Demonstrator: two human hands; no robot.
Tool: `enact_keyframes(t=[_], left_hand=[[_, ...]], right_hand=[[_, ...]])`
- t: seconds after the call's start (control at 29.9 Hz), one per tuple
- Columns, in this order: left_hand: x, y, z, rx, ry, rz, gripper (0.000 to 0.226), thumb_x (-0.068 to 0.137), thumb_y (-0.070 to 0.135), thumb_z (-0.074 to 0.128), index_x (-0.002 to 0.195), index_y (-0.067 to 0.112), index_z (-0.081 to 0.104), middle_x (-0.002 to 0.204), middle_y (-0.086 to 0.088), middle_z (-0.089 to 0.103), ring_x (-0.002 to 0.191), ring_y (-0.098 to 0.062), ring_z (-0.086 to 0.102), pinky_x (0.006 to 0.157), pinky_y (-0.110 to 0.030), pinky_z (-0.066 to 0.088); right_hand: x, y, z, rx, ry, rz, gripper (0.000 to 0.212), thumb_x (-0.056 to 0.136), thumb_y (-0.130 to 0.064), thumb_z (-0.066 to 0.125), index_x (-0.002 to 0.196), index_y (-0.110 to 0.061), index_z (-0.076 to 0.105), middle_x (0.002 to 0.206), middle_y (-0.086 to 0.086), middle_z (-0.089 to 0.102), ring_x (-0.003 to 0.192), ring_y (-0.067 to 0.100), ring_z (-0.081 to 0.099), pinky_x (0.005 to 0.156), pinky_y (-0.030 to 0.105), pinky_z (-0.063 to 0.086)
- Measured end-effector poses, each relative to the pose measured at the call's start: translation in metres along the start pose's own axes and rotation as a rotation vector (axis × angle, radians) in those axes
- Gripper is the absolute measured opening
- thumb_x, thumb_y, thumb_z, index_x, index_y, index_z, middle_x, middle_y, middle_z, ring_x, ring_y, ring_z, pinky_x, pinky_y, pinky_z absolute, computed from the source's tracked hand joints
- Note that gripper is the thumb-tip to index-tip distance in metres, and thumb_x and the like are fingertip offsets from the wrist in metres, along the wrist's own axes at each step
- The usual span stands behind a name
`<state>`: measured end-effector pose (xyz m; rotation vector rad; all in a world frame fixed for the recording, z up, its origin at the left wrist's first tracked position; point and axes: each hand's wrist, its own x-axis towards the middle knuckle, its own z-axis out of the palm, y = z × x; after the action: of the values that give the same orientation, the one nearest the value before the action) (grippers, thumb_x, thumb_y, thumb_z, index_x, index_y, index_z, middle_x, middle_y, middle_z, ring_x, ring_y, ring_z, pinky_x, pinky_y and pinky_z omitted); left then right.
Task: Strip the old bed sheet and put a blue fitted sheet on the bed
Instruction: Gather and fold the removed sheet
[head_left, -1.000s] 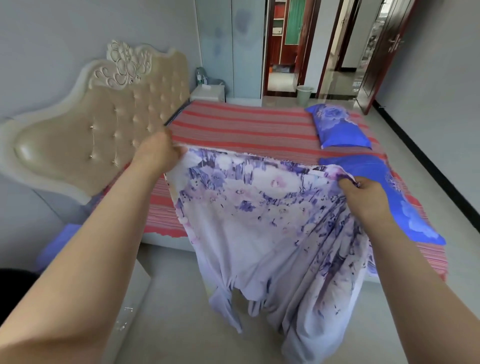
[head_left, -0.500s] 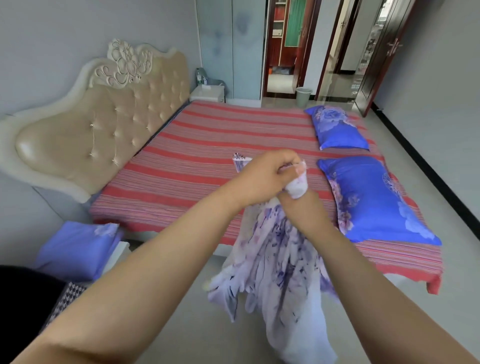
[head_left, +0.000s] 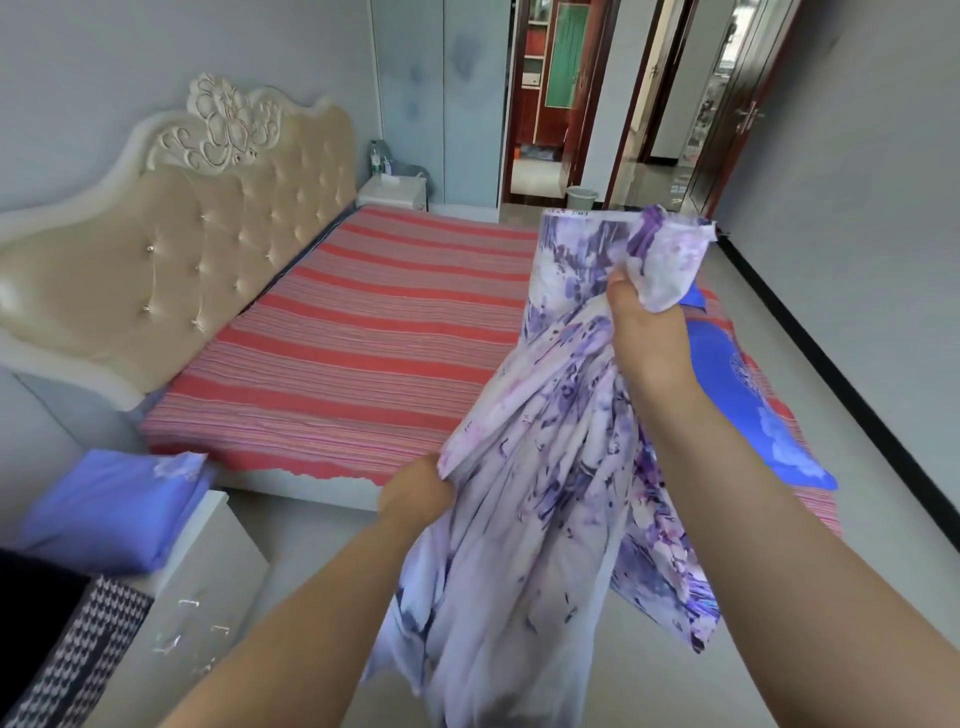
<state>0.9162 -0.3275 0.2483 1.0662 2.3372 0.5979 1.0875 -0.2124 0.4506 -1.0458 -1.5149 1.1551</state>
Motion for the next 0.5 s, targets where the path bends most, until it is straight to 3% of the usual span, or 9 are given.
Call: enact_keyframes(t=[0.07, 0.13, 0.2, 0.27, 0.33, 0.4, 0.5], left_hand=[[0.012, -0.048, 0.004, 0.115, -0.038, -0.155, 0.034, 0.088, 0.026, 0.042, 0.113, 0.013, 0.061, 0.114, -0.012, 0.065, 0.104, -0.032, 0.06, 0.088, -0.035, 0.048], [0.016, -0.084, 0.0, 0.141, -0.054, -0.243, 0.033, 0.09, 0.036, 0.041, 0.108, 0.016, 0.06, 0.113, -0.01, 0.065, 0.099, -0.029, 0.059, 0.09, -0.034, 0.047], [0.015, -0.091, -0.016, 0.038, -0.053, -0.281, 0.031, 0.095, 0.031, 0.043, 0.111, 0.01, 0.059, 0.115, -0.015, 0.063, 0.101, -0.032, 0.058, 0.088, -0.033, 0.045], [0.016, -0.078, -0.039, -0.001, -0.023, -0.211, 0.037, 0.096, 0.028, 0.042, 0.118, 0.003, 0.058, 0.118, -0.019, 0.061, 0.108, -0.034, 0.057, 0.089, -0.034, 0.045], [0.014, -0.051, -0.067, -0.034, 0.035, -0.059, 0.041, 0.089, 0.037, 0.039, 0.106, 0.007, 0.061, 0.104, -0.015, 0.062, 0.097, -0.03, 0.057, 0.079, -0.032, 0.041], [0.014, -0.016, -0.091, -0.115, 0.075, 0.059, 0.032, 0.091, 0.033, 0.04, 0.085, 0.008, 0.059, 0.086, -0.009, 0.059, 0.078, -0.023, 0.053, 0.068, -0.03, 0.037], [0.007, 0.042, -0.113, -0.122, -0.058, 0.307, 0.021, 0.092, 0.023, 0.046, 0.084, 0.009, 0.061, 0.076, 0.002, 0.057, 0.067, -0.014, 0.048, 0.068, -0.027, 0.038]], right_hand=[[0.008, -0.001, -0.012, 0.042, 0.087, 0.023, 0.017, 0.095, -0.037, 0.05, 0.103, -0.027, 0.061, 0.088, -0.007, 0.062, 0.075, 0.002, 0.057, 0.08, 0.03, 0.047], [0.015, 0.002, -0.025, 0.062, 0.186, 0.054, 0.014, 0.091, -0.037, 0.052, 0.084, -0.027, 0.06, 0.086, 0.004, 0.064, 0.075, 0.017, 0.06, 0.076, 0.04, 0.051], [0.023, 0.01, -0.036, 0.041, 0.274, 0.076, 0.018, 0.088, -0.034, 0.053, 0.072, -0.025, 0.055, 0.077, 0.002, 0.058, 0.071, 0.019, 0.054, 0.067, 0.038, 0.046], [0.029, 0.025, -0.041, -0.04, 0.255, 0.086, 0.016, 0.085, -0.032, 0.055, 0.073, -0.021, 0.057, 0.078, 0.002, 0.057, 0.075, 0.018, 0.054, 0.067, 0.037, 0.045], [0.022, 0.037, -0.036, -0.152, 0.112, 0.11, 0.017, 0.086, -0.029, 0.059, 0.088, -0.013, 0.065, 0.086, 0.003, 0.059, 0.082, 0.021, 0.058, 0.071, 0.033, 0.044], [0.004, 0.051, -0.023, -0.332, -0.095, 0.099, 0.015, 0.086, -0.031, 0.063, 0.094, -0.018, 0.066, 0.092, 0.001, 0.063, 0.091, 0.02, 0.061, 0.075, 0.027, 0.043], [-0.036, 0.066, 0.004, -0.482, -0.507, 0.081, 0.015, 0.079, -0.042, 0.072, 0.07, -0.031, 0.066, 0.078, -0.007, 0.07, 0.076, 0.009, 0.065, 0.068, 0.026, 0.048]])
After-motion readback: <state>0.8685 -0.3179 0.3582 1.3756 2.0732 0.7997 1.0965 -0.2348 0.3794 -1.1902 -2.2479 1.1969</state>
